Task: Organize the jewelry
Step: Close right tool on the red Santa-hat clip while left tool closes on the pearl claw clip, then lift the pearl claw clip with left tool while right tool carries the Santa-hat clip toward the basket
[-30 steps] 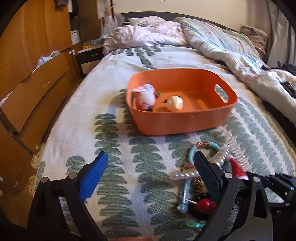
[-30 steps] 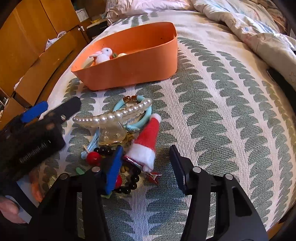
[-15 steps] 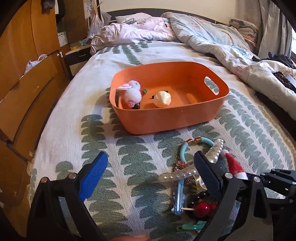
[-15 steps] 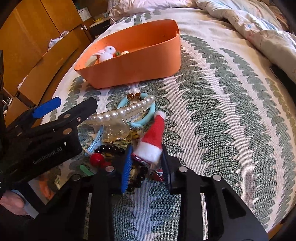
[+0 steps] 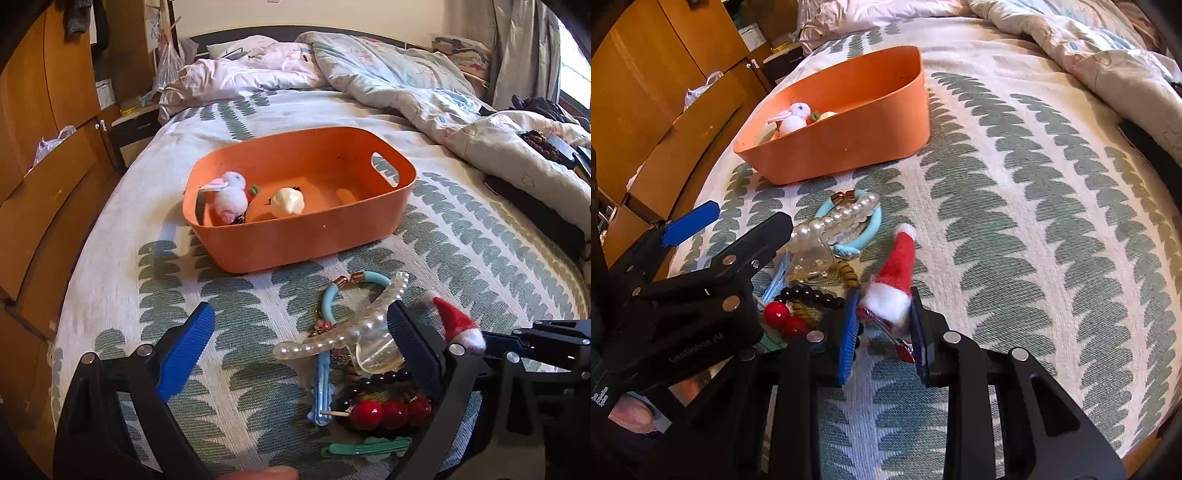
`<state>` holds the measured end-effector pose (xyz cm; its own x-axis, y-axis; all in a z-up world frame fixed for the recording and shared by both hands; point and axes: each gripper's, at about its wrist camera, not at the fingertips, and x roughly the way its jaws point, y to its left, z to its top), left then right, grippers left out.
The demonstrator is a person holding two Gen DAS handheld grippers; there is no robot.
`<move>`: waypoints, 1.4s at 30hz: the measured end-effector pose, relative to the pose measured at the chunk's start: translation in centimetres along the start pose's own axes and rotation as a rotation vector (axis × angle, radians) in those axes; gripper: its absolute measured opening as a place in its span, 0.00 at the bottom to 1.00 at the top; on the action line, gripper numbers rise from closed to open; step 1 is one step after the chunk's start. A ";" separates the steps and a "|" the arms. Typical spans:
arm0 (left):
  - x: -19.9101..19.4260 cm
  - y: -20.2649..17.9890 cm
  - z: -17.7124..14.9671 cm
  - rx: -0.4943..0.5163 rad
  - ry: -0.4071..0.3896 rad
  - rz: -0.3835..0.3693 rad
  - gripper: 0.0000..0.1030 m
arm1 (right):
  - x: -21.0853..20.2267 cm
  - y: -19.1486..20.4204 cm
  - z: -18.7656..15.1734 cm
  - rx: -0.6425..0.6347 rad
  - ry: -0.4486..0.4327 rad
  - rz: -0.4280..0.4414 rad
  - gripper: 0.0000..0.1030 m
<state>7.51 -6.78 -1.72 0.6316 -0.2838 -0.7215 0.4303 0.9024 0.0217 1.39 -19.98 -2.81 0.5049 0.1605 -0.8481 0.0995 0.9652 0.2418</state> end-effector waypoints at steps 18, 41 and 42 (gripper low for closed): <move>2.5 -2.4 0.3 0.088 0.047 -0.019 0.90 | -1.0 -1.4 -0.5 0.032 -0.010 -0.021 0.25; 3.5 -2.3 0.8 0.057 0.131 -0.090 0.28 | -0.9 -1.2 -0.3 0.035 -0.012 -0.004 0.25; 3.5 -2.3 0.8 0.054 0.133 -0.094 0.27 | -1.0 -1.2 -0.3 0.035 -0.012 -0.003 0.25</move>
<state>9.23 -10.09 -3.71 0.4980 -0.3172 -0.8071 0.5195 0.8543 -0.0152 0.55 -21.19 -2.40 0.5149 0.1545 -0.8432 0.1310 0.9579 0.2555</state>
